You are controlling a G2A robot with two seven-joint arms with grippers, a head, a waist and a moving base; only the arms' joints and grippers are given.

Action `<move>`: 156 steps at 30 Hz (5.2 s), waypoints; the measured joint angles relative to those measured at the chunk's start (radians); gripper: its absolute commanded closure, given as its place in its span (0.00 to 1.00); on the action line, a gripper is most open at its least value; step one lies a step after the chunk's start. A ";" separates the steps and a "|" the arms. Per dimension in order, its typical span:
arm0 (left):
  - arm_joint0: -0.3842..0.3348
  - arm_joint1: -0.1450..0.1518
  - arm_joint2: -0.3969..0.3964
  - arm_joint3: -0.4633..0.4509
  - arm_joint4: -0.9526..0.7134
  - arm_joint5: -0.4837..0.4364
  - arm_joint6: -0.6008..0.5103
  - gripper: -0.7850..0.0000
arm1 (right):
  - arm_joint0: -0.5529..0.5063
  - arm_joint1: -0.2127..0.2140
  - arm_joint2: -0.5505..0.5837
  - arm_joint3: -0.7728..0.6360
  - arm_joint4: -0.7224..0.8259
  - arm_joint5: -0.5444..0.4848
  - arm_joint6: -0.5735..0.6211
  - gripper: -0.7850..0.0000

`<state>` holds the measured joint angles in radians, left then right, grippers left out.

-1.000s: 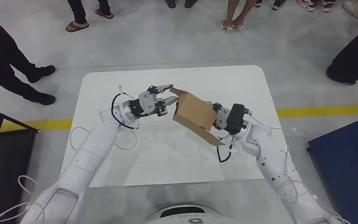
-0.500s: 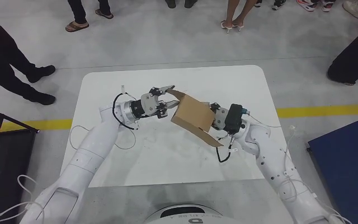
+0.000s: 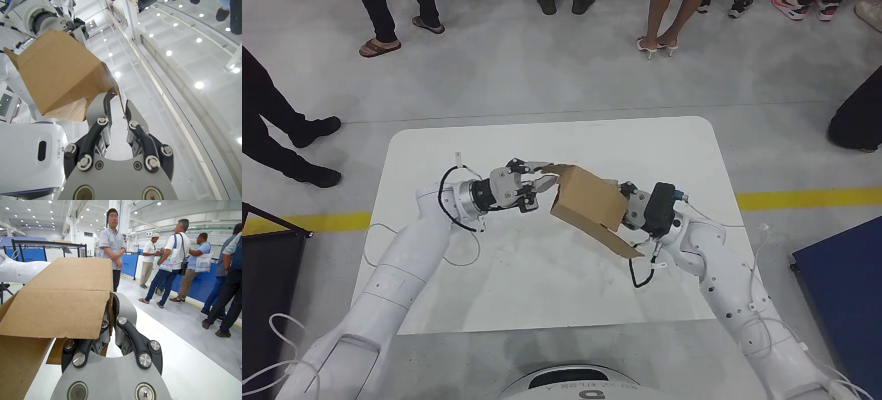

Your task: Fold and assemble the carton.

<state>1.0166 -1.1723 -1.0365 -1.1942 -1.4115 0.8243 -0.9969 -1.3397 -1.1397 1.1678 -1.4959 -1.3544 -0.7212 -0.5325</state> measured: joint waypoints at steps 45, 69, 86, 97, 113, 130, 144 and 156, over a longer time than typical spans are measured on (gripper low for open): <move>-0.017 0.140 0.113 -0.106 -0.284 0.095 0.096 0.24 | 0.055 -0.011 -0.032 0.024 0.041 0.017 0.061 1.00; -0.078 0.157 0.181 -0.043 -0.176 -0.018 -0.017 0.05 | 0.044 -0.007 -0.031 -0.002 0.003 0.002 0.044 1.00; -0.110 0.151 0.243 -0.026 -0.211 -0.005 -0.004 0.24 | 0.019 -0.001 -0.017 -0.023 -0.009 0.007 0.028 1.00; -0.100 0.169 0.255 -0.048 -0.204 -0.016 -0.015 0.51 | 0.016 0.000 -0.014 -0.020 0.004 0.011 0.038 1.00; -0.097 0.201 0.247 -0.064 -0.230 -0.039 -0.038 0.14 | 0.017 0.002 -0.016 -0.021 0.007 -0.017 0.033 1.00; -0.171 0.196 0.245 0.009 -0.254 -0.058 -0.057 0.40 | 0.016 0.006 -0.005 -0.037 0.022 -0.043 0.049 1.00; -0.269 0.113 0.371 0.094 -0.238 -0.043 -0.042 0.50 | 0.016 0.008 0.001 -0.040 0.024 -0.036 0.046 1.00; -0.280 0.112 0.409 0.105 -0.256 -0.054 -0.053 0.57 | 0.030 0.007 0.002 -0.028 0.033 -0.030 0.055 1.00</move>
<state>0.7369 -1.0599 -0.6274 -1.0891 -1.6679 0.7702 -1.0500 -1.3095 -1.1327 1.1694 -1.5235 -1.3213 -0.7510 -0.4778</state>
